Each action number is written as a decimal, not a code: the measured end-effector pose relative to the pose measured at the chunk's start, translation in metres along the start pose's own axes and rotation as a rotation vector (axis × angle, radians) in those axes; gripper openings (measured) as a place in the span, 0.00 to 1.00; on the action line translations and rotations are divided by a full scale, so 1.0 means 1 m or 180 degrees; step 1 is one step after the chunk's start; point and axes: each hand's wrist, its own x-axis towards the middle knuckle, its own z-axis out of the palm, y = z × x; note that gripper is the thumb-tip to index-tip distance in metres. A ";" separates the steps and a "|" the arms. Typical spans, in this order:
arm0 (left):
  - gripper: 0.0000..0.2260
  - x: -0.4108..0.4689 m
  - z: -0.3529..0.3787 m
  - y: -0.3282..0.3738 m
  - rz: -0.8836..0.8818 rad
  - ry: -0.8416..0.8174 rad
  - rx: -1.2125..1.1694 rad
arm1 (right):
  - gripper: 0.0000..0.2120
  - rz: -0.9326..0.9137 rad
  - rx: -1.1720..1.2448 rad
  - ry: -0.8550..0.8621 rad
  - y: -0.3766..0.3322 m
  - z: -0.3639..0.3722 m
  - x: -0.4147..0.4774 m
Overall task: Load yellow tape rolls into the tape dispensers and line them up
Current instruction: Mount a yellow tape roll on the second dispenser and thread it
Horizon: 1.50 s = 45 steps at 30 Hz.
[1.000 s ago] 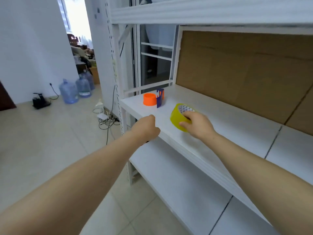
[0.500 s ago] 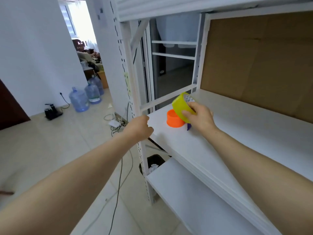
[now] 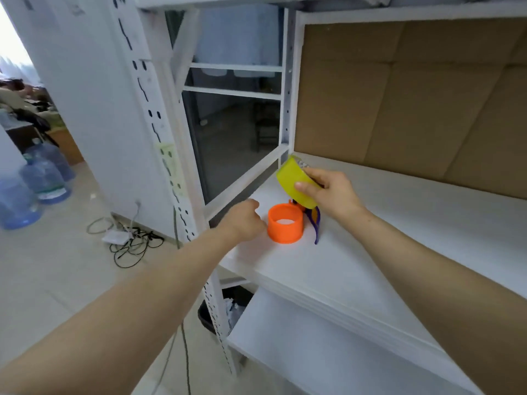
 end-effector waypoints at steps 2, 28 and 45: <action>0.28 0.015 0.000 -0.005 0.0099 -0.0317 -0.0136 | 0.15 0.0118 -0.0027 0.0082 -0.006 0.009 0.007; 0.15 0.059 0.020 -0.016 0.0523 -0.0140 -0.1158 | 0.18 0.0302 -0.2324 -0.0631 0.009 0.051 -0.025; 0.21 0.037 0.017 -0.012 -0.0175 -0.0121 -0.1965 | 0.51 0.1446 -0.0884 0.0146 0.026 0.080 -0.025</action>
